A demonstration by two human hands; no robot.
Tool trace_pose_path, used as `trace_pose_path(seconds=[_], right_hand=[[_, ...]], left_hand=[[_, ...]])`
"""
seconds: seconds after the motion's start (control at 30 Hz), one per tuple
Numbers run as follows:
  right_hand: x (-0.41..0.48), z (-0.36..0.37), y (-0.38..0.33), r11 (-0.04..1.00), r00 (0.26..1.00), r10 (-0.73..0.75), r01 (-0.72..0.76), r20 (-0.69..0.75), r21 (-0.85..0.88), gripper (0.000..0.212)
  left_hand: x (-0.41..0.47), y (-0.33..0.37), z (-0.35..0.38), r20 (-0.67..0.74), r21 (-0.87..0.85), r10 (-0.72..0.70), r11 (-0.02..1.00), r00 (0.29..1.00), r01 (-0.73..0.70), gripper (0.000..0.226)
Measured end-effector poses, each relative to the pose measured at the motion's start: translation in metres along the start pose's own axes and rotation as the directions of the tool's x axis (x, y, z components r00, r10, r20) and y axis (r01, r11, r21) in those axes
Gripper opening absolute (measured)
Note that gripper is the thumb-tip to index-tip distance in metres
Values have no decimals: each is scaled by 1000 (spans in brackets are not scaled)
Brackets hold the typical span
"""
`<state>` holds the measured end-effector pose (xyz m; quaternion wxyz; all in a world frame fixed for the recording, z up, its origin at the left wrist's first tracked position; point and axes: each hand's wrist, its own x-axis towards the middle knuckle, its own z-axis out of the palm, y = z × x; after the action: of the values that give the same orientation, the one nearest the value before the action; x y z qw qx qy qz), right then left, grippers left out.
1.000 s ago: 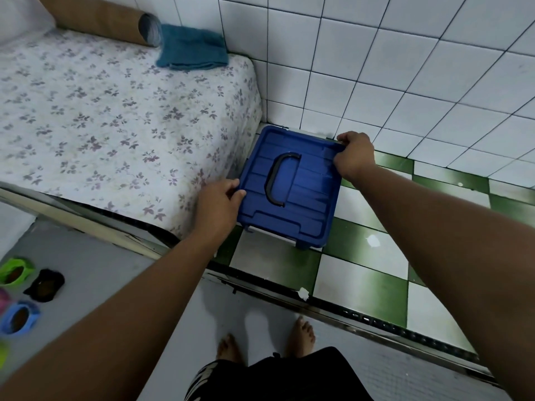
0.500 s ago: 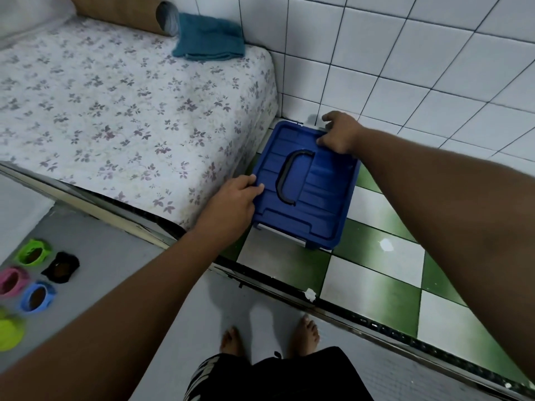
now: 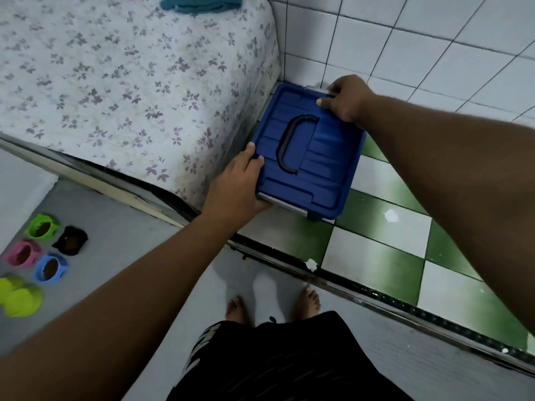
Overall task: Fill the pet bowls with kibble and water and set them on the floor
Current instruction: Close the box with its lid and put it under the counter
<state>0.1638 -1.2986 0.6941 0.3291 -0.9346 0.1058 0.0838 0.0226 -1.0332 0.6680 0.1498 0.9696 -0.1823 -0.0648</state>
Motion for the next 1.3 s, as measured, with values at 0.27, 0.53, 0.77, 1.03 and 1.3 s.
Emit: trace_pose_path(seconds=[0.27,0.53,0.77,1.03,1.3], right_hand=[[-9,4,5,995,993,-51,60,-102,80,29],[-10,11,13,974,988,-47,78,-145,215,32],[-12,12,15,969,983,-83,119,-165,218,29],[-10,12,15,982,984,-84,108,-155,156,31],[-4,3,14,990,990,-104,112,-96,85,30]], left_hand=[[-1,-11,0,-55,-14,65,998,996,-66,99],[7,-10,-15,103,34,72,997,992,-76,103],[9,-5,-23,138,63,59,996,989,-68,105],[4,-11,-12,93,-111,18,994,995,-7,103],[-23,5,23,-21,-606,-284,766,958,214,95]])
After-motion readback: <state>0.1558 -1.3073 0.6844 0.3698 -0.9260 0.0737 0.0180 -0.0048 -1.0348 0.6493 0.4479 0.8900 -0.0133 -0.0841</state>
